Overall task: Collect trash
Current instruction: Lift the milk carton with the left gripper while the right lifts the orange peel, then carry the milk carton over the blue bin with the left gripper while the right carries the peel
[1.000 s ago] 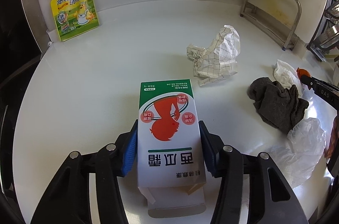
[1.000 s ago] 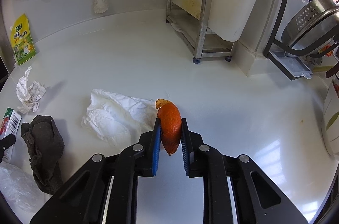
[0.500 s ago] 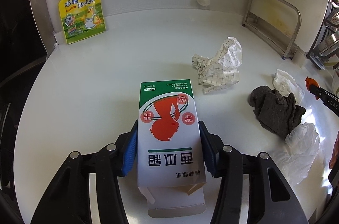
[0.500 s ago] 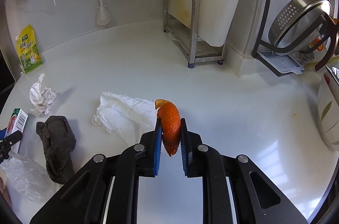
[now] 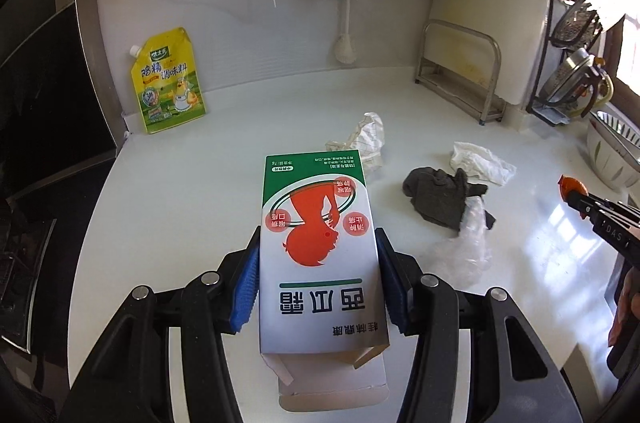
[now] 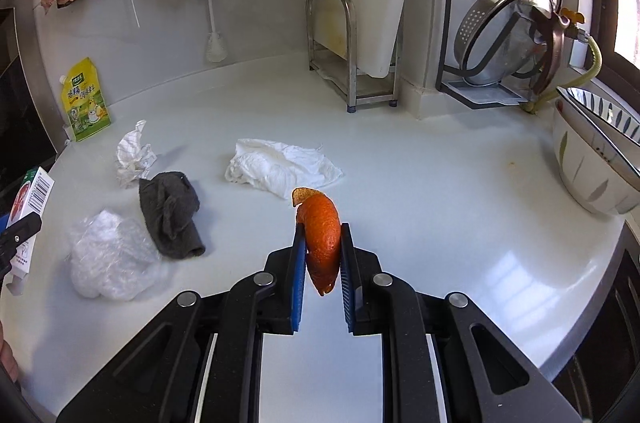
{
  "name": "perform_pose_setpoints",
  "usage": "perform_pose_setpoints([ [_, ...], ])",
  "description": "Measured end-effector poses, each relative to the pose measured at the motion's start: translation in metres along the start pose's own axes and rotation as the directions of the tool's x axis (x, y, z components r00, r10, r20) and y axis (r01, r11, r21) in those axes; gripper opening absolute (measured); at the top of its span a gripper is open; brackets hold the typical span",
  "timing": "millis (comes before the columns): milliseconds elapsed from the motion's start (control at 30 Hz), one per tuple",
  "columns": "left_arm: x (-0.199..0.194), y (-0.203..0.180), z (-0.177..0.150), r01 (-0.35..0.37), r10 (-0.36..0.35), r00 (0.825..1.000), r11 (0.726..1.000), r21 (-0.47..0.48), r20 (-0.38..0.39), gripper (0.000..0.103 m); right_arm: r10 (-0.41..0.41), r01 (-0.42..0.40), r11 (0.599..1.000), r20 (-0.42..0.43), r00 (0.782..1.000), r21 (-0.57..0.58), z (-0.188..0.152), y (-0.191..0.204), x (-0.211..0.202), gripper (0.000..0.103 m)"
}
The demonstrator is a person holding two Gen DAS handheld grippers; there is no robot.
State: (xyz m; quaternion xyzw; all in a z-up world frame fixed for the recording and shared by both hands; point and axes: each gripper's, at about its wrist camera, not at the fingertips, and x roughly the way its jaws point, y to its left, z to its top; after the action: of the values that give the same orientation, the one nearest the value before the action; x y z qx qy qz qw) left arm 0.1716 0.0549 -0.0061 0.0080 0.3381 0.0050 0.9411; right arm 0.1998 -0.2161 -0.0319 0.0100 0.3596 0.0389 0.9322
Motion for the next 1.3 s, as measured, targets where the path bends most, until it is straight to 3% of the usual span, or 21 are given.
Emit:
perform_pose_setpoints([
  [367, -0.097, -0.038, -0.064, 0.111, -0.114, 0.993, 0.99, 0.084, 0.029, 0.051, -0.008, 0.005, 0.997, 0.04, 0.999, 0.075, -0.109, 0.018, -0.126, 0.015],
  [633, -0.143, -0.06, -0.118, 0.168, -0.172, 0.985, 0.977, 0.131, 0.02, 0.051, -0.013, 0.008, 0.994, 0.044, 0.999, 0.111, -0.176, 0.036, -0.185, 0.015],
  [1000, -0.161, -0.081, -0.177, 0.221, -0.217, 0.975, 0.965, 0.142, -0.045, 0.051, -0.015, 0.012, 0.989, 0.019, 1.0, 0.144, -0.239, 0.043, -0.214, 0.015],
  [1300, -0.159, -0.093, -0.205, 0.241, -0.229, 0.969, 0.958, 0.157, -0.091, 0.051, -0.011, 0.011, 0.988, -0.006, 1.0, 0.153, -0.27, 0.043, -0.215, 0.015],
])
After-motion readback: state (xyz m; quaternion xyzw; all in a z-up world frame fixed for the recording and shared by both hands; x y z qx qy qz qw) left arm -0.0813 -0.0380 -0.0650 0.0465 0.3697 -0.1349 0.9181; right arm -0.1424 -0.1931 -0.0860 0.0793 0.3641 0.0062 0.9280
